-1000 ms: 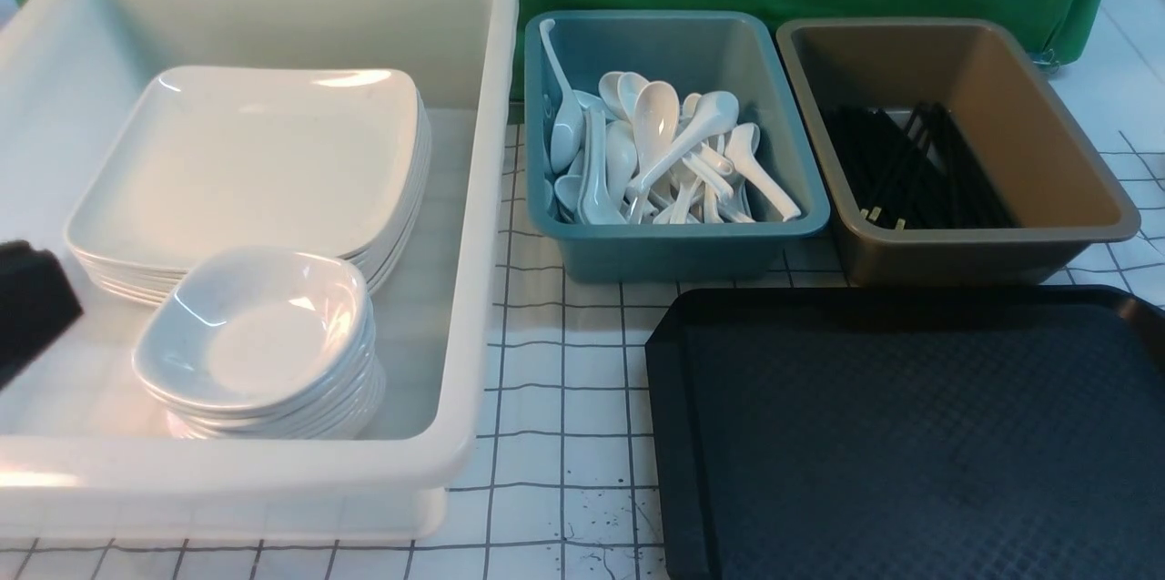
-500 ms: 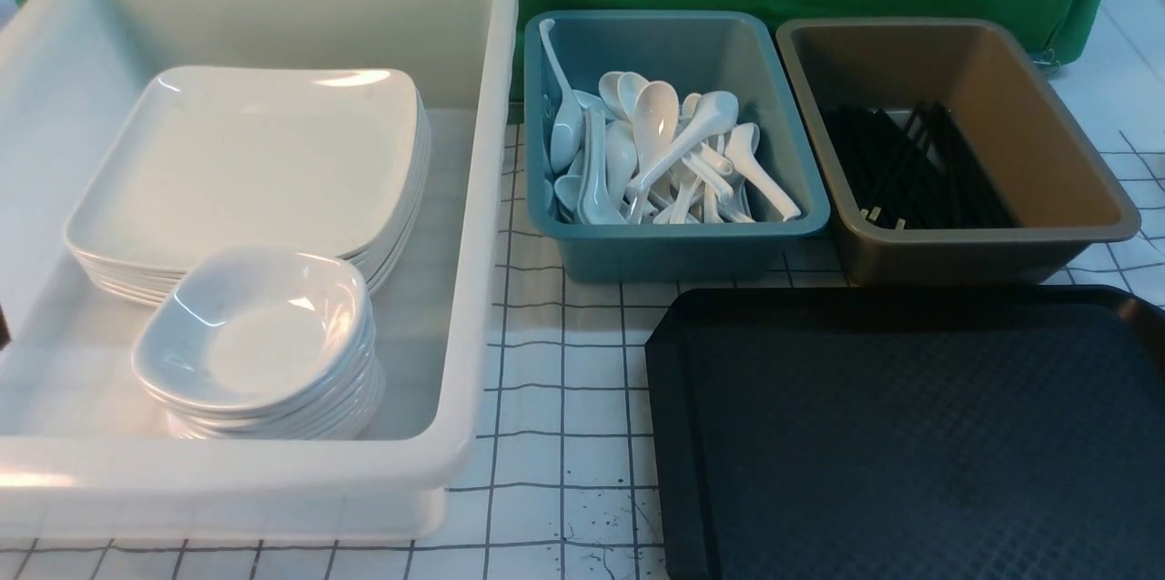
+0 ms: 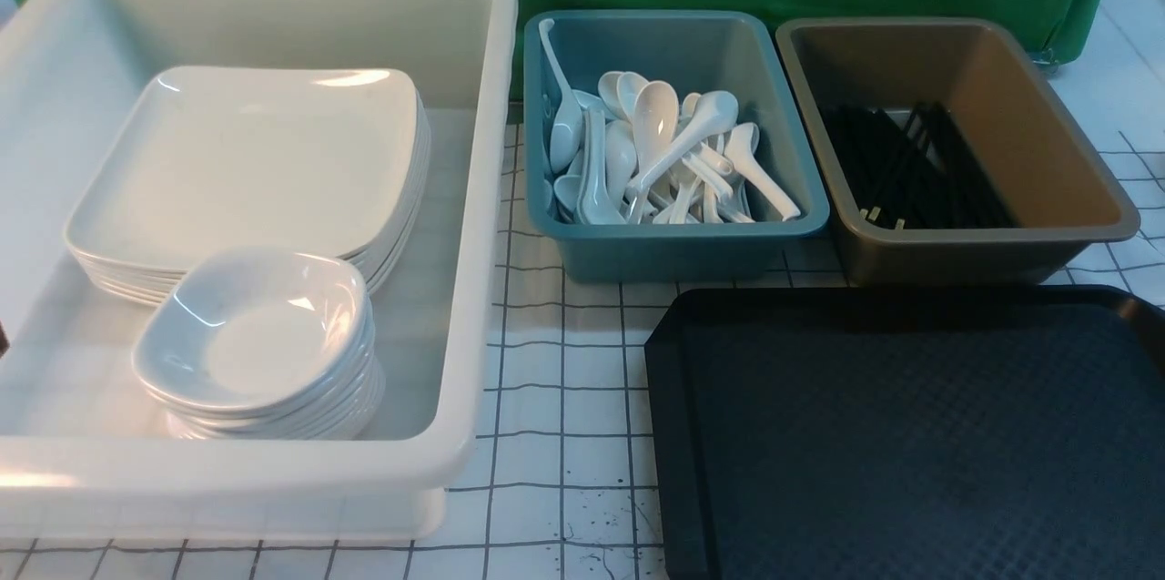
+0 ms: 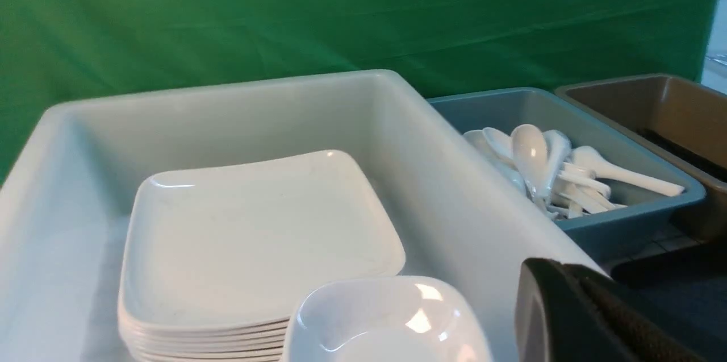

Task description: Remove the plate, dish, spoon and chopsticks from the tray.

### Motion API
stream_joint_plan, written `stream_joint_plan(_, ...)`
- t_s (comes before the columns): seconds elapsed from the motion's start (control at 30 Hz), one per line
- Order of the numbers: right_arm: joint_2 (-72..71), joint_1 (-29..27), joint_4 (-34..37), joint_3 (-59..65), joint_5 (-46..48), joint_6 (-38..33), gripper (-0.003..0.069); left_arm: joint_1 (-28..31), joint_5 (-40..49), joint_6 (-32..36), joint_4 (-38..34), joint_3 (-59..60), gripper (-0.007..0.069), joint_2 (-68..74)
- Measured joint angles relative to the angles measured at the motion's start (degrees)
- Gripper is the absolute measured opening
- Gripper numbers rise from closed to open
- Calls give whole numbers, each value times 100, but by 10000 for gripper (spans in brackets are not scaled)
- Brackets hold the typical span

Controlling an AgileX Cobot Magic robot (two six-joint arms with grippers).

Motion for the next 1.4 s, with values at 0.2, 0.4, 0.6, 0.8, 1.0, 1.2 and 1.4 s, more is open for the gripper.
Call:
stream_joint_plan(0.2,0,0,0,0,0,0,240,-98,-657,-1951,1757,922,-1,-492)
stream_joint_plan(0.4,0,0,0,0,0,0,240,-98,-1029,-2311,2103,1894,-1,-1197)
stream_joint_plan(0.6,0,0,0,0,0,0,240,134,-1074,-2423,2107,2396,-1,-1309)
stream_joint_plan(0.8,0,0,0,0,0,0,241,487,-955,-2481,2107,2422,0,-1311)
stream_joint_plan(1.0,0,0,0,0,0,0,241,487,-866,-2476,2046,2422,0,-1311)
stream_joint_plan(1.2,0,0,0,0,0,0,241,487,-866,-2464,1839,2422,2,-1311)
stream_joint_plan(1.4,0,0,0,0,0,0,241,487,-866,-2464,1839,2422,4,-1311)
